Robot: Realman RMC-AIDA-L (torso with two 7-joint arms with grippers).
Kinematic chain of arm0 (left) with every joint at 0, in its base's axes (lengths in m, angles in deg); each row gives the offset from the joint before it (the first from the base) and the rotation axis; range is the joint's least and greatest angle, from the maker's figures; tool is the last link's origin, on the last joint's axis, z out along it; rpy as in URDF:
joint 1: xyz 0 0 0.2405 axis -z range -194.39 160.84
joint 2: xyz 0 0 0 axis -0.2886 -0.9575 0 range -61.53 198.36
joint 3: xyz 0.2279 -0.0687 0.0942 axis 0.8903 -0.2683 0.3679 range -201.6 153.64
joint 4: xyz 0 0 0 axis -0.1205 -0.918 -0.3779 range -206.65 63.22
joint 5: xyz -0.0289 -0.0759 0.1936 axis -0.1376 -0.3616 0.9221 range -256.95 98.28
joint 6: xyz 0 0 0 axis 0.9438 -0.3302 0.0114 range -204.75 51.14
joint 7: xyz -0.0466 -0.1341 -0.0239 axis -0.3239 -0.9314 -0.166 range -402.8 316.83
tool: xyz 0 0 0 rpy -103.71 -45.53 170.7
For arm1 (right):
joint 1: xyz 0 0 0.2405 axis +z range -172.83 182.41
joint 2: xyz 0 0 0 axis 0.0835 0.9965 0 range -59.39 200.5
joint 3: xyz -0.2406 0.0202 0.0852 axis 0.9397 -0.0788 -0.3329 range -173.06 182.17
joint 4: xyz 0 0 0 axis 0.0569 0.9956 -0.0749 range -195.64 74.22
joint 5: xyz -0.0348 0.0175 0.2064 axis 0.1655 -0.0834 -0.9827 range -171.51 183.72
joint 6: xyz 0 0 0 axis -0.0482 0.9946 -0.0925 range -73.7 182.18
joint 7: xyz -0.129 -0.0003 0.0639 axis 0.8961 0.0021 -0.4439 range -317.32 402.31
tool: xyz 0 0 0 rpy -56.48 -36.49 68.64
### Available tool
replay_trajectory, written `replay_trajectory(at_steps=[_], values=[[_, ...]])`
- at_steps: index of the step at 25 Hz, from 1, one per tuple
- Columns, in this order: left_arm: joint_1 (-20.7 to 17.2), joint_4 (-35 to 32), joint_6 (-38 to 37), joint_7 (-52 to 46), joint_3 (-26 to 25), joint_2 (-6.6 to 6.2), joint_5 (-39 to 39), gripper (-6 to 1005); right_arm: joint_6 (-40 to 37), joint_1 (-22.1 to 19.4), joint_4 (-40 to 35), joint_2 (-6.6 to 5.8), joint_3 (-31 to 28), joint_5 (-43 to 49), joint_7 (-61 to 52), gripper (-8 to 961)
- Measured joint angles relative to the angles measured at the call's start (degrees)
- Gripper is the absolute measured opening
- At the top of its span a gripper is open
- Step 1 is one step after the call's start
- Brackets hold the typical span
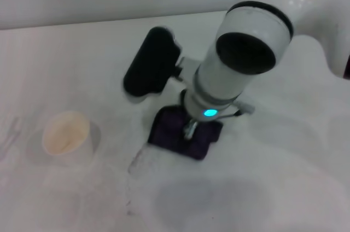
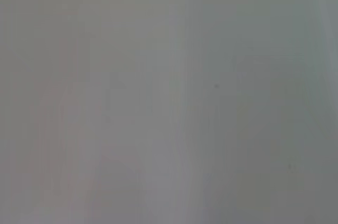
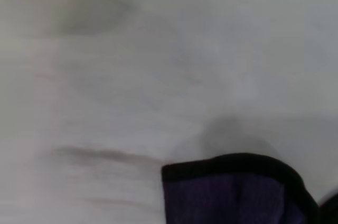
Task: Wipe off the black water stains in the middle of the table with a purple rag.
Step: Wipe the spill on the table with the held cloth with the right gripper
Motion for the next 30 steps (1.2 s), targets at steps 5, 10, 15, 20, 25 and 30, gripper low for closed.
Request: replay_trajectory(at_steps=[5,10,15,20,25,30], values=[[-0.25,0.09,0.38,0.02,0.06,0.09,0.06,887,-0.05,1.89,-4.78,0.04,6.12,-8.78,0.36,116],[-0.28,0.14,1.14,0.03,0.1,0.11,0.92,886,-0.7,4.51,-6.66,0.04,11.11,-16.66,0.16,116],[-1.07,0.33,1.35,0.03,0.1,0.11,1.33,886,-2.63,4.97,-7.92,0.04,12.92,-20.65,1.47,115],[-2.41,0.4,2.54,0.03,-0.15,0.19,1.37,886,-4.85,5.48,-3.84,0.04,11.58,-17.7,1.14,114],[-3.26,0.38,3.28,0.03,-0.17,0.19,1.37,886,-5.42,6.46,3.79,0.05,7.38,-12.66,2.02,113],[-3.16,0.36,3.39,0.03,-0.17,0.19,1.25,886,-5.45,6.88,11.08,0.04,1.84,-8.13,4.25,113]])
